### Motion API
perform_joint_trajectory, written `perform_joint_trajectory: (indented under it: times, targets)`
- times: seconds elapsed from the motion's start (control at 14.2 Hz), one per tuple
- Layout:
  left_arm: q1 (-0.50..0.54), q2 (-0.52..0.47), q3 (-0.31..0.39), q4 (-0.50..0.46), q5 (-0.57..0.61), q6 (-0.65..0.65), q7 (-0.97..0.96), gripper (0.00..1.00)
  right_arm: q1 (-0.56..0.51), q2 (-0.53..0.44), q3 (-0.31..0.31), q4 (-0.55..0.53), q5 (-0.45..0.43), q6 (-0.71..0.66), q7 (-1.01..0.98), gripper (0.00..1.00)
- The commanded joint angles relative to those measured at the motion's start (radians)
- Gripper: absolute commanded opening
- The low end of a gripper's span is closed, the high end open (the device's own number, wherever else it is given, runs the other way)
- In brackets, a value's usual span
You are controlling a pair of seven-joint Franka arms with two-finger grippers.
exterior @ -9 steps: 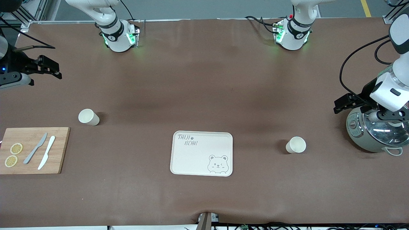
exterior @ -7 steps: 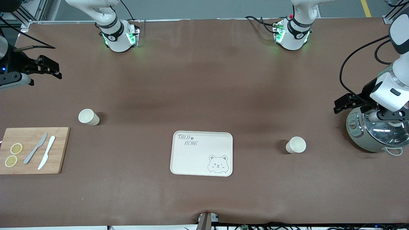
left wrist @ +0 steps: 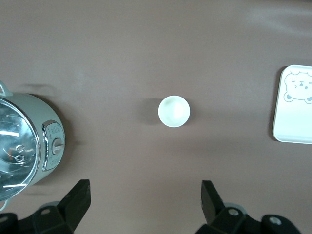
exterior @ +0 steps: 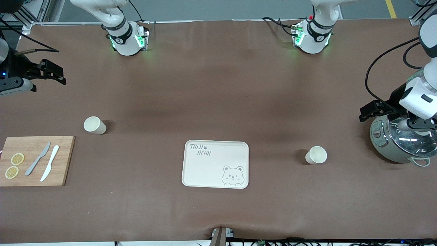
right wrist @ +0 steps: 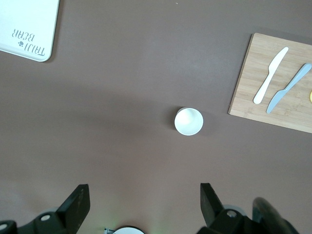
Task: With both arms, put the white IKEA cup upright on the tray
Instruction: 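Move the left gripper down over the white cup beside it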
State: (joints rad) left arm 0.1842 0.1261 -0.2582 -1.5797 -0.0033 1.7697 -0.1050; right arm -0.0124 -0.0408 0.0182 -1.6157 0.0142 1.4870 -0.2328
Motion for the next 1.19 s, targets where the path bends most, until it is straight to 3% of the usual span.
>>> perform_joint_trajectory:
  times: [0.0,0.49,1.12]
  targets:
    - [-0.002,0.010,-0.004,0.020,-0.020,0.007,-0.004,1.00,-0.004,-0.022,0.003,-0.023,0.009,0.012,0.013,1.00]
    - [-0.011,0.081,-0.013,0.017,-0.020,0.098,-0.081,1.00,-0.004,-0.022,0.003,-0.023,0.009,0.012,0.013,1.00]
    - [-0.031,0.328,-0.013,0.007,0.045,0.384,-0.085,1.00,0.000,-0.021,0.003,-0.021,0.009,0.016,0.013,1.00]
